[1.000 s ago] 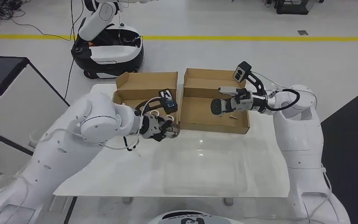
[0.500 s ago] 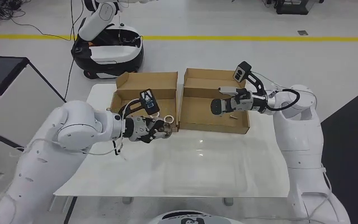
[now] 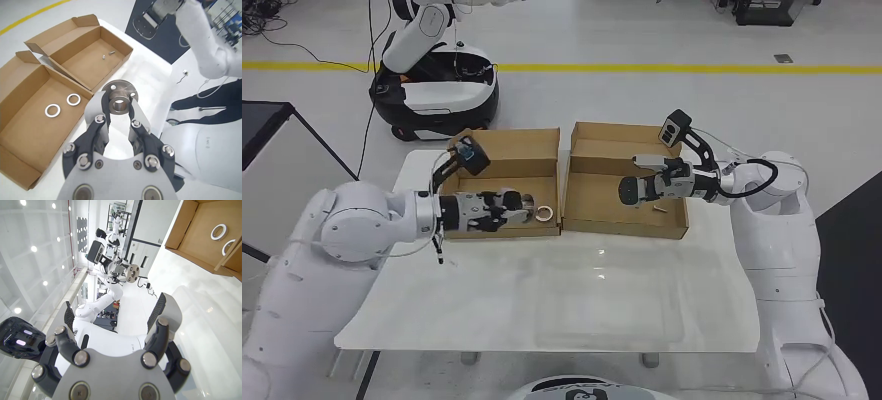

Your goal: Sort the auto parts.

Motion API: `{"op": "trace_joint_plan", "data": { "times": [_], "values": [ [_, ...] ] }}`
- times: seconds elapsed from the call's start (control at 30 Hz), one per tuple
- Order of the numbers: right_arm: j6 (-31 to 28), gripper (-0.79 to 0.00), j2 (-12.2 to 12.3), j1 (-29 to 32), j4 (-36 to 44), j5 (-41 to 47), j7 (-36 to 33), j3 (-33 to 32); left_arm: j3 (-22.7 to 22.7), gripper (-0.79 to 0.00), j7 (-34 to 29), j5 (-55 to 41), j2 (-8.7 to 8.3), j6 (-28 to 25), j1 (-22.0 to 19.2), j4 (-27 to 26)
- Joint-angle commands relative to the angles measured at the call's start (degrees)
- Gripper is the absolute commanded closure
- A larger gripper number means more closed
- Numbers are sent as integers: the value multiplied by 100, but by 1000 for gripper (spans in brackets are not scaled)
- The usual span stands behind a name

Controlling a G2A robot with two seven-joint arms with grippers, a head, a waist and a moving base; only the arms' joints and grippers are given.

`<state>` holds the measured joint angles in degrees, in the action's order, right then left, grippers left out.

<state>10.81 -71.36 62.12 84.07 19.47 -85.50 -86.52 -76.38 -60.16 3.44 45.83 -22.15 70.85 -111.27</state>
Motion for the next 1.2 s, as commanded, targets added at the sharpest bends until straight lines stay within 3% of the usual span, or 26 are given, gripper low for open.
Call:
{"op": "trace_joint_plan", "data": {
  "times": [0.0, 0.37, 0.63, 0.87, 1.17],
  "values": [
    [0, -785, 0, 0, 0, 0, 0, 0, -201, 0, -29, -565, -21, -144, 155, 152],
    [0, -785, 0, 0, 0, 0, 0, 0, -724, 0, -445, -3371, -57, -977, 890, 555],
    [0, -785, 0, 0, 0, 0, 0, 0, -846, 0, -998, -5280, -23, -1199, 1148, 765],
    [0, -785, 0, 0, 0, 0, 0, 0, -847, 0, -1362, -6827, 84, -836, 1205, 651],
    [0, -785, 0, 0, 0, 0, 0, 0, -1186, 0, -1762, -7418, 344, -437, 1351, 565]
  ]
}}
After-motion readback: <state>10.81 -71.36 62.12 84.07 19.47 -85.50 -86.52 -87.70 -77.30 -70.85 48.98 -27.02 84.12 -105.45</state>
